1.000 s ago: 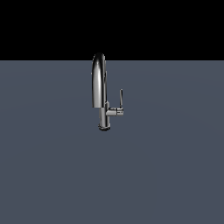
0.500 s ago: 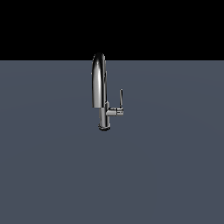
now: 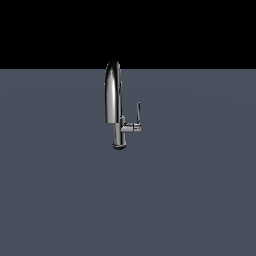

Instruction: Turn on the faucet by rotating a designated handle.

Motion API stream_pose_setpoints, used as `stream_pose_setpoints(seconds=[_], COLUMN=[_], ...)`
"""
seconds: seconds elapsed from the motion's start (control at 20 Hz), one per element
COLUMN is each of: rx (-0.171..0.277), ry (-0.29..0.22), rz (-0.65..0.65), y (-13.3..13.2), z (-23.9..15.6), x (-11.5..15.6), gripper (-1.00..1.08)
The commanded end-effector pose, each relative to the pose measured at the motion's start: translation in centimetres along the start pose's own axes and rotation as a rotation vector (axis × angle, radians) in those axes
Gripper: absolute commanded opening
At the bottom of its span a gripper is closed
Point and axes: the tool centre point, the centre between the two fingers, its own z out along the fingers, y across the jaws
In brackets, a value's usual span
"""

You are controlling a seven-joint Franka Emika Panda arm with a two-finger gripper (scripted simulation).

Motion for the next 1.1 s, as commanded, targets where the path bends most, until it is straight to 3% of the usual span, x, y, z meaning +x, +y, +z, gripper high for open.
stream_pose_setpoints(seconds=[0.0, 0.6, 1.05], rx=[0.041, 0.250, 0.430], ry=[-0.040, -0.243, -0.418], rz=[0.040, 0.238, 0.409], y=[-0.1, 0.4, 1.6], z=[0.2, 2.2, 5.2], x=[1.7, 9.7, 16.0], gripper=[-1.00, -1.00, -1.00])
